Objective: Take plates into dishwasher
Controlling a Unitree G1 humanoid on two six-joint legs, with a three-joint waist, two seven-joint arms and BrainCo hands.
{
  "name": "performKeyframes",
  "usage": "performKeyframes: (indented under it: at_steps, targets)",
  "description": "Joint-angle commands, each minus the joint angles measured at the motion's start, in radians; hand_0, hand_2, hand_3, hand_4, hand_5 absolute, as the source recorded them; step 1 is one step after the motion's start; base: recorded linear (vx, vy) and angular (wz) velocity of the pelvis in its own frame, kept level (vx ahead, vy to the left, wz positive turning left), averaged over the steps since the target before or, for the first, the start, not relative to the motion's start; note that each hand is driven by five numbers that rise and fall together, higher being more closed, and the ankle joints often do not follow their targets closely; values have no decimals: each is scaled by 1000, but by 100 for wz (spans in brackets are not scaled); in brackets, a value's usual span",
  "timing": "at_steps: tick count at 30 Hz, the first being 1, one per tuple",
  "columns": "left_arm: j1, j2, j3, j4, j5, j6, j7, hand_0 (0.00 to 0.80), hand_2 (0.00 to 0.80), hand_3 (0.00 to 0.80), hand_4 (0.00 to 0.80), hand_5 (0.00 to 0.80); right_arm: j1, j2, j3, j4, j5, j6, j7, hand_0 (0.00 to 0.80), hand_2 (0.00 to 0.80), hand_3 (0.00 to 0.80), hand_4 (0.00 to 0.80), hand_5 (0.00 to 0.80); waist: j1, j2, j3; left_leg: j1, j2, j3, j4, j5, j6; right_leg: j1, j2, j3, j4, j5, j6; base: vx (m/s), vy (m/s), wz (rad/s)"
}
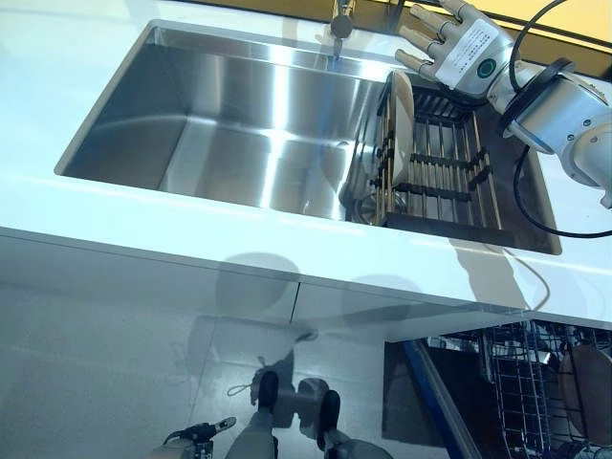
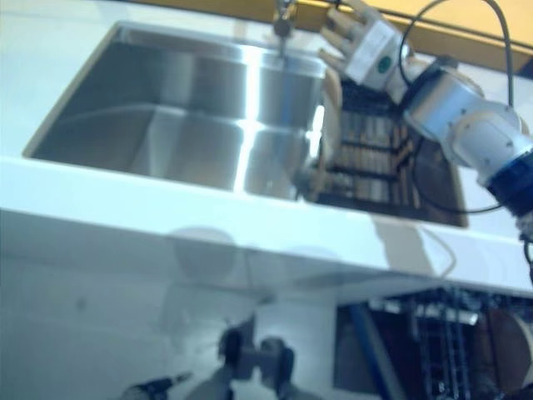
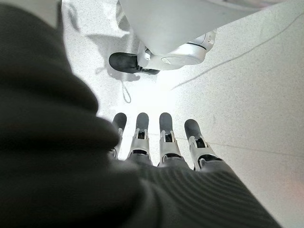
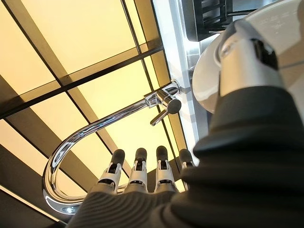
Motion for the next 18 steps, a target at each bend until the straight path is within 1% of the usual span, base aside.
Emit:
performKeyframes:
  at_steps: [1,4,5,13,18]
  targets:
    - [8,20,20,42,4,-4,12,0,0,0,0,0,-106,34,1,12,42,14,14,0,0,0,0,0,21,-60,-51,60,-53,57,-3,-129,25,-11,23,2,-1,-25,45,0,0,0]
    - [6,19,17,39,1,-1,14,0,0,0,0,0,-100,41,-3,3,46,0,21,0,0,0,0,0,21,-59,-51,59,-53,57,-3,-129,26,-13,22,2,-1,-25,46,0,0,0]
    - [7,20,15,38,-1,-4,13,0,0,0,0,0,-102,40,1,-2,52,-16,20,0,0,0,0,0,22,-60,-50,57,-53,57,-3,-129,27,-15,22,3,-1,-24,46,0,0,0]
    - [8,19,14,40,6,-16,6,0,0,0,0,0,-101,50,14,-21,113,-26,30,0,0,0,0,0,28,-55,-41,56,-56,53,-3,-131,29,-15,19,-3,-1,-25,46,0,0,0]
    - [10,19,17,43,5,-30,12,0,0,0,0,0,-106,56,26,-13,98,-42,32,0,0,0,0,0,29,-54,-41,55,-57,54,-3,-130,29,-17,17,-5,-1,-25,46,0,0,0]
